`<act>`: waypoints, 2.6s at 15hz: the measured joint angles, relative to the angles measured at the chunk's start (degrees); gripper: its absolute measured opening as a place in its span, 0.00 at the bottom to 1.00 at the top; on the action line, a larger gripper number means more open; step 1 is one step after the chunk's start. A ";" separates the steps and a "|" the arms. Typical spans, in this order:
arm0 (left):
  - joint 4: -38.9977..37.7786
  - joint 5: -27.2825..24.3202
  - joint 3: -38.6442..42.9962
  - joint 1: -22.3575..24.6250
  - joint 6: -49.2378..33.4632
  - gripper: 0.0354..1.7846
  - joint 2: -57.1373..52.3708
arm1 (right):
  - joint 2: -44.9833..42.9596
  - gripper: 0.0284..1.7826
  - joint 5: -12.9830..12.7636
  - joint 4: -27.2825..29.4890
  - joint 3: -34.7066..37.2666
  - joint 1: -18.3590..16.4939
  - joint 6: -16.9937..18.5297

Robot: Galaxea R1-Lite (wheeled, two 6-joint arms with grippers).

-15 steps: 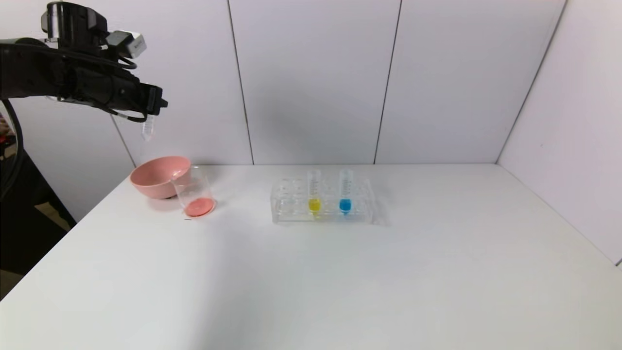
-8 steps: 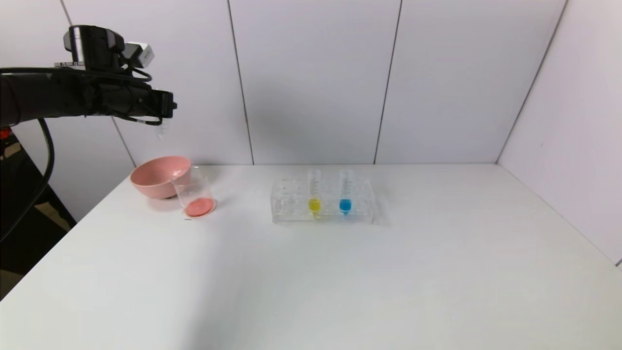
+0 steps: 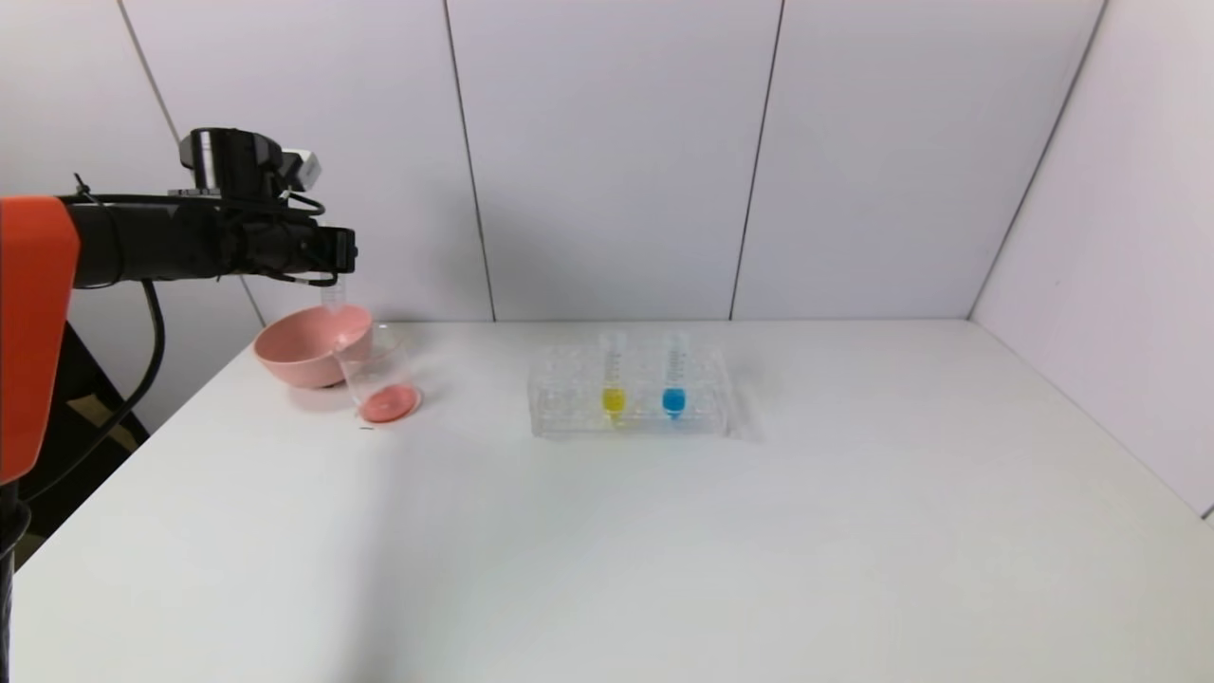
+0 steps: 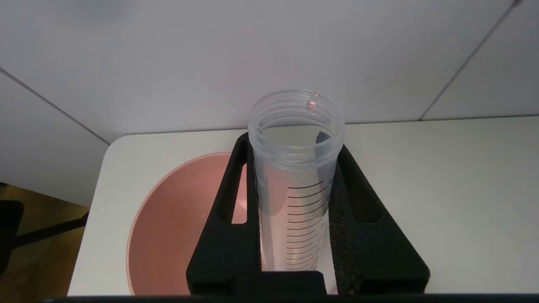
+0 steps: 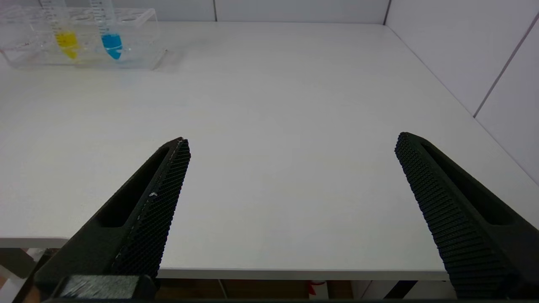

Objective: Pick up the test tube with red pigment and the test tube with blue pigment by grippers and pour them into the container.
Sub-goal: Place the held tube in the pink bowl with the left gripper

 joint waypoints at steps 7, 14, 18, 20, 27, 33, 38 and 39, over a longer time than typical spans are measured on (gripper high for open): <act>-6.81 -0.11 5.68 3.85 0.72 0.25 2.54 | 0.00 1.00 0.00 0.00 0.00 0.00 0.00; -6.92 -0.22 5.86 5.27 0.66 0.25 4.02 | 0.00 1.00 0.00 0.00 0.00 -0.02 0.00; -6.90 -0.38 6.19 6.49 0.66 0.25 4.33 | 0.00 1.00 0.00 0.00 0.00 0.00 0.00; -7.27 -0.39 6.53 6.62 0.61 0.25 4.41 | 0.00 1.00 0.00 0.00 0.00 0.00 0.00; -9.35 -0.44 6.67 6.80 0.77 0.55 4.22 | 0.00 1.00 0.00 0.00 0.00 0.00 0.00; -11.81 -0.46 9.84 6.53 0.79 0.97 1.44 | 0.00 1.00 0.00 0.00 0.00 -0.02 0.00; -17.54 -0.24 19.04 4.90 0.50 0.99 -5.29 | 0.00 1.00 0.00 0.00 0.00 -0.02 0.00; -18.51 -0.11 21.49 4.57 0.44 0.99 -7.06 | 0.00 1.00 0.00 0.00 0.00 -0.02 0.00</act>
